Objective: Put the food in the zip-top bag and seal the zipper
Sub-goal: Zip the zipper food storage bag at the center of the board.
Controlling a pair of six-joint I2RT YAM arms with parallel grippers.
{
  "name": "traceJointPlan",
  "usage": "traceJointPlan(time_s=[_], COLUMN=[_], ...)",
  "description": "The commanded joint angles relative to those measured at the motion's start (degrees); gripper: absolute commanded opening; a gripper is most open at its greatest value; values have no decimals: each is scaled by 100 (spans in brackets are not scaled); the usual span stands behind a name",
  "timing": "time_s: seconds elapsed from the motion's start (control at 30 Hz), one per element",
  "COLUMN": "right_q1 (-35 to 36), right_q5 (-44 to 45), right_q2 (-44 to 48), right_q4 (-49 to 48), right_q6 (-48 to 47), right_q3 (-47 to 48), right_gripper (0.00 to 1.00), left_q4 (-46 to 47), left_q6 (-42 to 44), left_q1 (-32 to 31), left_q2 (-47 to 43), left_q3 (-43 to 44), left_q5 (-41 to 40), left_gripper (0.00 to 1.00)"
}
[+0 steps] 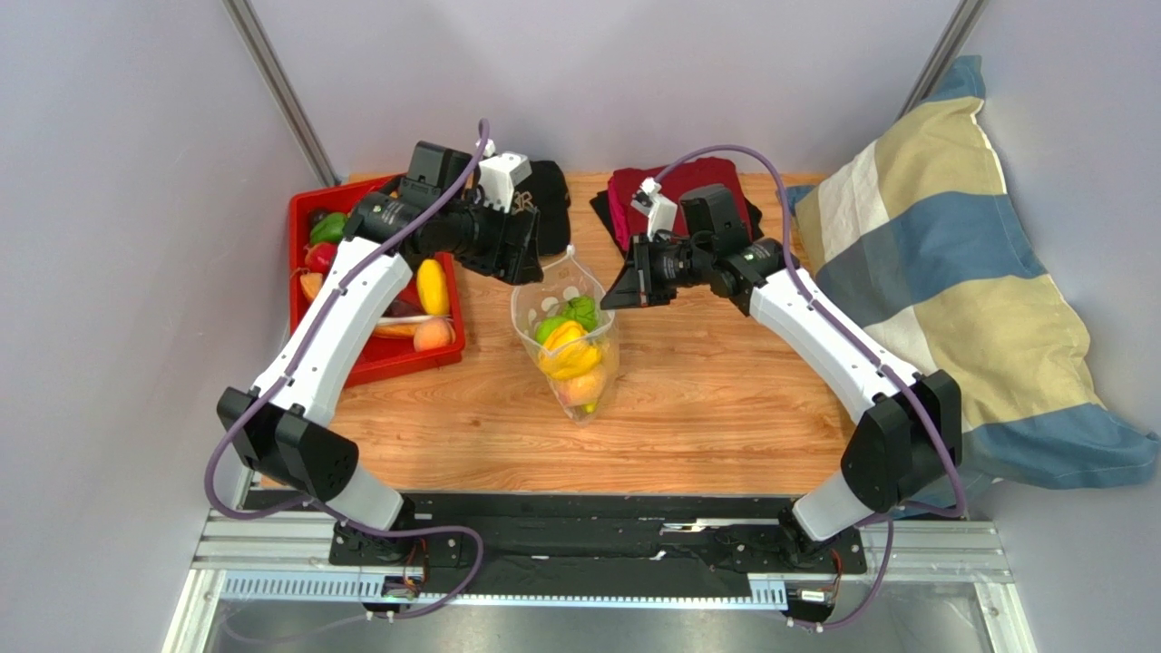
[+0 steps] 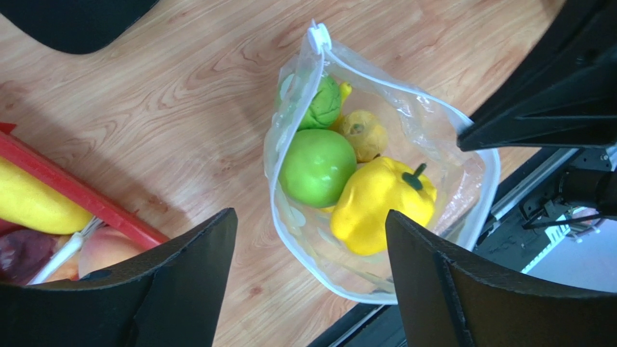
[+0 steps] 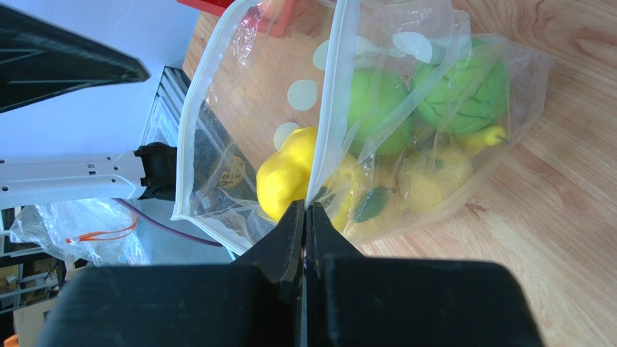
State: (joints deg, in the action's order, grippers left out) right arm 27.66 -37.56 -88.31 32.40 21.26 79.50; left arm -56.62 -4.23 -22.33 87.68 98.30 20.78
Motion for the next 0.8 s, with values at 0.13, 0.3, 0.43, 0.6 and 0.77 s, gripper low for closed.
traceJointPlan(time_s=[0.13,0.3,0.43,0.6,0.77], right_q1=[-6,37,231,433,451], right_q5=[-199,-181,-24,450,618], right_q2=[429,508,552,499,403], right_q4=[-551,-761,-894,-928,-1122], right_q6=[186,335,353,230,326], right_q3=[-269,-453,-524,-620,-612], right_gripper=[0,0,0,0,0], left_q4=[617,1100,1206,1504,1584], left_q6=[-438,-965,-1141,-1677,-1801], left_q1=[44,18,-105,-140,-193], left_q2=[521,882,1102,1102,1164], left_q3=[-224,-197,-13,-197,-364], left_q5=[970,1727,2114,2352,2431], left_gripper=[75,46,27,50,66])
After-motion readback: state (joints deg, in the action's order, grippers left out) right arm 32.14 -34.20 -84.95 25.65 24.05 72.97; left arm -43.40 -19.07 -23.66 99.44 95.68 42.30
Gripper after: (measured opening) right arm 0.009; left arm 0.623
